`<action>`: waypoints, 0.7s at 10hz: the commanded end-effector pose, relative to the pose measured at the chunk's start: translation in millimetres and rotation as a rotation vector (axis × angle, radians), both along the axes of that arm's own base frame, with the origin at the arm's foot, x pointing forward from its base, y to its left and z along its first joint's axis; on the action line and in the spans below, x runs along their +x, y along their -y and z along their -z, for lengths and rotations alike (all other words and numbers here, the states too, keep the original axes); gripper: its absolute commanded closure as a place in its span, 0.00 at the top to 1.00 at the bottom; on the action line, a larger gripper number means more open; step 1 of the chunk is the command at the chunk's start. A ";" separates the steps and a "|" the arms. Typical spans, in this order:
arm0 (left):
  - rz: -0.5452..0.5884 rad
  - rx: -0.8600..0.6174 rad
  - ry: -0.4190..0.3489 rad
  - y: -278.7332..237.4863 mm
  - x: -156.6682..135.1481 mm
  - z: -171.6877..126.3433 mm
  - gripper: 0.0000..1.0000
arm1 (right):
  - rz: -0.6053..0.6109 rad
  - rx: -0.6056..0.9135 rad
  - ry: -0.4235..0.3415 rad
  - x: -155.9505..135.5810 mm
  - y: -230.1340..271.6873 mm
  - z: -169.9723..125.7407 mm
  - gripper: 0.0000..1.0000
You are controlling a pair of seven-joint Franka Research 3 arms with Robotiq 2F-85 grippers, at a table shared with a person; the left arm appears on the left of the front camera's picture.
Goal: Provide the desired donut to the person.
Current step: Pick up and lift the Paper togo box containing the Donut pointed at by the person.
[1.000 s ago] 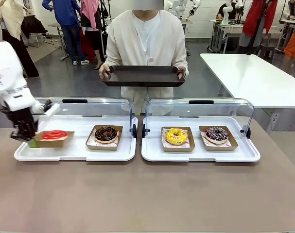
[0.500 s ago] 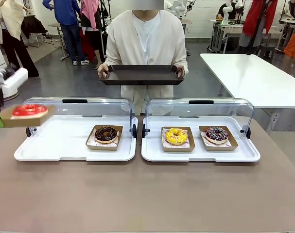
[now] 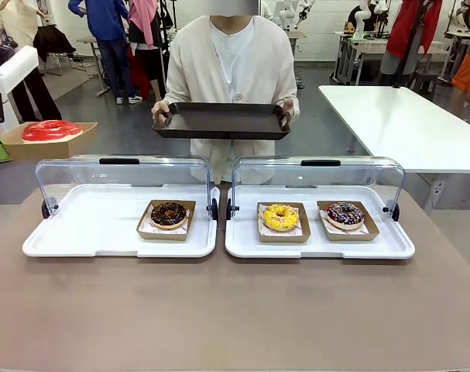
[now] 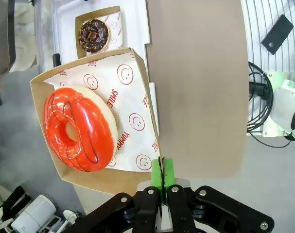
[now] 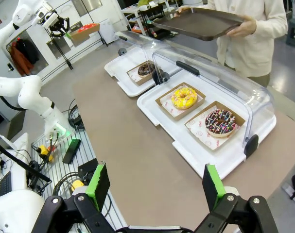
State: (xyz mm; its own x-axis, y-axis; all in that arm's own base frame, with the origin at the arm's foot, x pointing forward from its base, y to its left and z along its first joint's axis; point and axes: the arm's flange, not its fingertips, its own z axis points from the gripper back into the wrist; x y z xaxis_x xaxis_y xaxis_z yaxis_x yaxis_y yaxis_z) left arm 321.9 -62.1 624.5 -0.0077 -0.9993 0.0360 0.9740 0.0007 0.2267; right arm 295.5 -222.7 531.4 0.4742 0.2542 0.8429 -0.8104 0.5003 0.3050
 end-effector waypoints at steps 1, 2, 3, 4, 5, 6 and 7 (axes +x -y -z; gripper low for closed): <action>-0.001 0.004 0.012 0.0 -7.2 -0.1 0.00 | -0.005 0.015 0.018 0.5 0.6 0.4 1.00; -0.001 0.004 0.012 0.0 -7.2 -0.1 0.00 | -0.005 0.015 0.018 0.5 0.6 0.4 1.00; -0.001 0.004 0.012 0.0 -7.2 -0.1 0.00 | -0.005 0.015 0.018 0.5 0.6 0.4 1.00; -0.001 0.004 0.012 0.0 -7.2 -0.1 0.00 | -0.005 0.015 0.018 0.5 0.6 0.4 1.00; -0.001 0.004 0.012 0.0 -7.2 -0.1 0.00 | -0.005 0.015 0.018 0.5 0.6 0.4 1.00; -0.001 0.004 0.012 0.0 -7.2 -0.1 0.00 | -0.005 0.015 0.018 0.5 0.6 0.4 1.00; -0.001 0.004 0.012 0.0 -7.2 -0.1 0.00 | -0.005 0.015 0.018 0.5 0.6 0.4 1.00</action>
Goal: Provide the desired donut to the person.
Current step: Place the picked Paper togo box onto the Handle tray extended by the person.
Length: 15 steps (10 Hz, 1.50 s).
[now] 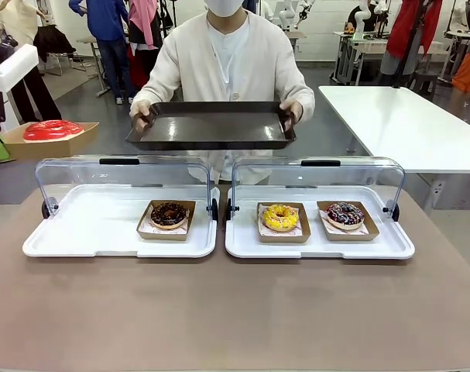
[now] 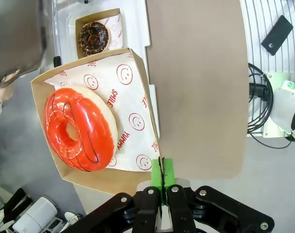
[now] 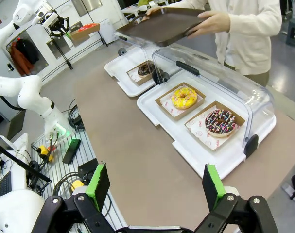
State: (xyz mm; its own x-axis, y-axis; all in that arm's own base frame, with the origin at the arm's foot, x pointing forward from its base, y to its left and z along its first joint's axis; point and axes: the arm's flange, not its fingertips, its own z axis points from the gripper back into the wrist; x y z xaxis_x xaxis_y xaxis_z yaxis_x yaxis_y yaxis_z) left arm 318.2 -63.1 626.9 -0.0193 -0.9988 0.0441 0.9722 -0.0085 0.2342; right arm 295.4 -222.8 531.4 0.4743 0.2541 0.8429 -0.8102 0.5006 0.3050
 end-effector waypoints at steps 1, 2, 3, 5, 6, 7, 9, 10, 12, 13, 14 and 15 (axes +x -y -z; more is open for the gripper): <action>-0.013 0.013 0.004 -0.9 -3.5 2.3 0.00 | -0.005 0.015 0.018 0.6 0.5 0.4 1.00; -0.013 0.013 0.004 -0.9 -3.5 2.3 0.00 | -0.005 0.015 0.018 0.6 0.5 0.4 1.00; -0.013 0.013 0.004 -0.9 -3.5 2.3 0.00 | -0.005 0.015 0.018 0.6 0.5 0.4 1.00; -0.013 0.013 0.004 -0.9 -3.5 2.3 0.00 | -0.005 0.015 0.018 0.6 0.5 0.4 1.00; -0.013 0.013 0.004 -0.9 -3.5 2.3 0.00 | -0.005 0.015 0.018 0.6 0.5 0.4 1.00; -0.013 0.013 0.004 -0.9 -3.5 2.3 0.00 | -0.005 0.015 0.018 0.6 0.5 0.4 1.00; 0.000 0.000 -0.001 -0.3 0.1 0.4 0.01 | -0.005 0.015 0.018 0.6 0.5 0.4 1.00; 0.017 -0.026 0.010 5.8 0.0 -16.8 0.01 | -0.005 0.015 0.018 0.6 0.5 0.4 1.00; 0.032 -0.047 0.059 35.2 4.3 -34.3 0.01 | -0.005 0.015 0.018 0.6 0.5 0.4 1.00; 0.045 -0.015 0.067 57.5 19.5 -49.8 0.01 | -0.005 0.015 0.018 0.6 0.5 0.4 1.00; 0.042 0.020 0.073 80.0 36.8 -60.0 0.01 | -0.005 0.015 0.018 0.6 0.5 0.4 1.00; 0.029 0.018 0.080 106.0 51.4 -63.4 0.01 | -0.005 0.015 0.018 0.6 0.5 0.4 1.00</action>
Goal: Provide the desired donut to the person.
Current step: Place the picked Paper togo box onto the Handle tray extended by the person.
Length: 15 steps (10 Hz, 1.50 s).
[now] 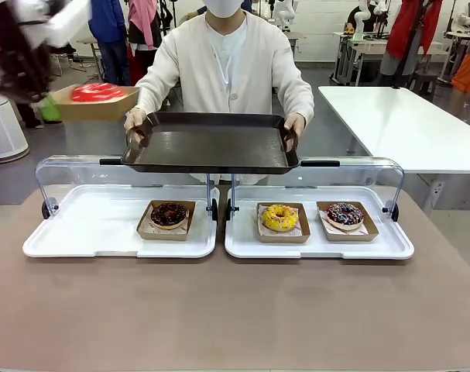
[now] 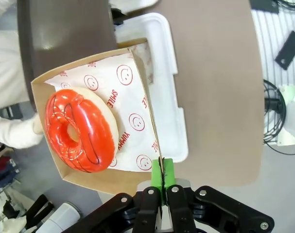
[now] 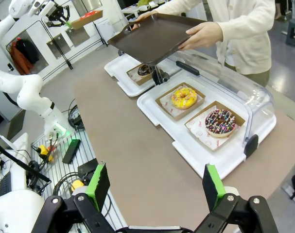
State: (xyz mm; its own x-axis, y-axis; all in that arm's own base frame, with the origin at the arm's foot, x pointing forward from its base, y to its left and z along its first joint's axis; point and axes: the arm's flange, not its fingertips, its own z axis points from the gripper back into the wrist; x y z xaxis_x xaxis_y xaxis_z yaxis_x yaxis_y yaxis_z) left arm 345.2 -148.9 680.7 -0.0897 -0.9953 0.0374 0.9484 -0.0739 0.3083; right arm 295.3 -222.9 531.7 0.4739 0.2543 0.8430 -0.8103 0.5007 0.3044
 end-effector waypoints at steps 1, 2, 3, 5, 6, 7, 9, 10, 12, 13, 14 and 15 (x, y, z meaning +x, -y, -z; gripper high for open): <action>-0.037 0.034 0.011 41.4 42.7 -13.7 0.01 | -0.005 0.016 0.017 0.7 0.4 0.7 1.00; -0.028 0.042 0.009 56.5 62.8 -17.0 0.01 | -0.005 0.016 0.017 0.7 0.4 0.7 1.00; -0.021 0.038 0.008 71.0 82.6 -15.0 0.01 | -0.005 0.016 0.017 0.7 0.4 0.7 1.00; -0.028 0.032 0.004 88.8 114.1 7.7 0.01 | -0.005 0.016 0.017 0.7 0.4 0.7 1.00; 0.001 0.044 -0.011 94.6 132.9 23.0 0.01 | -0.005 0.016 0.017 0.7 0.4 0.7 1.00; 0.018 0.043 -0.022 95.7 145.5 37.5 0.01 | -0.005 0.016 0.017 0.7 0.4 0.7 1.00; 0.025 0.036 -0.042 89.4 162.0 69.4 0.01 | -0.005 0.016 0.017 0.7 0.4 0.7 1.00; 0.051 0.027 -0.043 85.5 171.8 79.9 0.01 | -0.005 0.016 0.017 0.7 0.4 0.7 1.00; 0.040 0.030 -0.068 81.2 177.8 96.6 0.01 | -0.005 0.016 0.017 0.7 0.4 0.7 1.00; 0.047 0.020 -0.076 80.1 181.8 101.6 0.01 | -0.005 0.016 0.017 0.7 0.4 0.7 1.00; 0.053 0.022 -0.084 80.6 186.8 103.5 0.01 | -0.005 0.016 0.017 0.7 0.4 0.7 1.00; 0.052 0.020 -0.088 80.8 188.6 104.5 0.01 | -0.005 0.016 0.017 0.7 0.4 0.7 1.00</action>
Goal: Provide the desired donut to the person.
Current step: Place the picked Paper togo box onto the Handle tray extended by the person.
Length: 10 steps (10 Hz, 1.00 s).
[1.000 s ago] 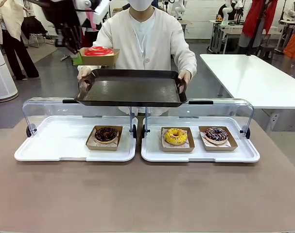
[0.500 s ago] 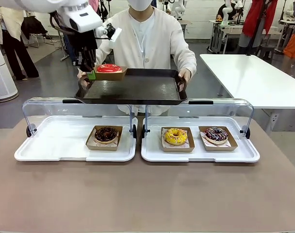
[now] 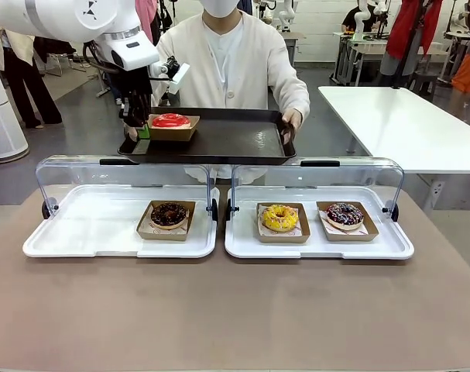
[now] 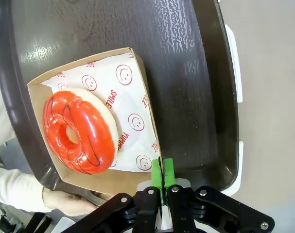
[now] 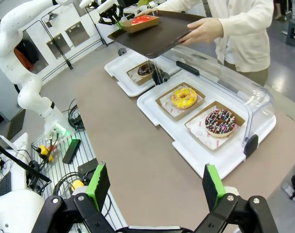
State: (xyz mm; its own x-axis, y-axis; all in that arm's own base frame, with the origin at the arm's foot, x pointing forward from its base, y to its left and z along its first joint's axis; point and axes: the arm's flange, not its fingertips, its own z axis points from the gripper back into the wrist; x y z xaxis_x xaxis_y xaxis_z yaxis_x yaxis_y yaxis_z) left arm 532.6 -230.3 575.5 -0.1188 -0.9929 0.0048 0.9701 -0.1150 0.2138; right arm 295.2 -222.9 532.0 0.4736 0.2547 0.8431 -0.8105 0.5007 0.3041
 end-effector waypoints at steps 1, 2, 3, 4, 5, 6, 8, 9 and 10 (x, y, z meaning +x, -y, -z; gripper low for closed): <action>0.014 -0.024 0.006 -0.1 1.0 1.0 0.01 | -0.005 0.016 0.017 0.8 0.3 1.1 1.00; 0.013 -0.025 0.001 0.2 1.6 1.2 0.42 | -0.005 0.016 0.017 0.8 0.3 1.1 1.00; 0.016 -0.015 -0.001 0.4 3.2 0.8 0.57 | -0.005 0.016 0.017 0.8 0.3 1.1 1.00; 0.014 -0.014 -0.002 -0.2 3.7 1.0 0.97 | -0.005 0.016 0.017 0.8 0.3 1.1 1.00; 0.005 -0.018 -0.006 -1.1 2.6 2.5 1.00 | -0.005 0.016 0.017 0.8 0.3 1.1 1.00; 0.004 -0.017 -0.009 -1.2 3.0 1.8 1.00 | -0.005 0.016 0.017 0.8 0.3 1.1 1.00; 0.005 -0.016 -0.013 -1.1 4.0 0.5 0.88 | -0.005 0.016 0.017 0.8 0.3 1.1 1.00; 0.003 -0.018 -0.013 -1.5 3.6 0.8 0.97 | -0.005 0.016 0.017 0.8 0.3 1.1 1.00; 0.005 -0.018 -0.015 -1.6 3.8 0.1 1.00 | -0.005 0.016 0.017 0.8 0.3 1.1 1.00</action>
State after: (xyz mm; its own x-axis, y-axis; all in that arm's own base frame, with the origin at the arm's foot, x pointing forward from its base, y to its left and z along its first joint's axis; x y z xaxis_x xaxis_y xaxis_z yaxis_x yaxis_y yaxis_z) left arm 534.8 -229.4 573.3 -0.1161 -0.9932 0.0051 0.9713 -0.1124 0.2097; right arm 295.2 -222.9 532.0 0.4736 0.2547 0.8431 -0.8105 0.5007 0.3041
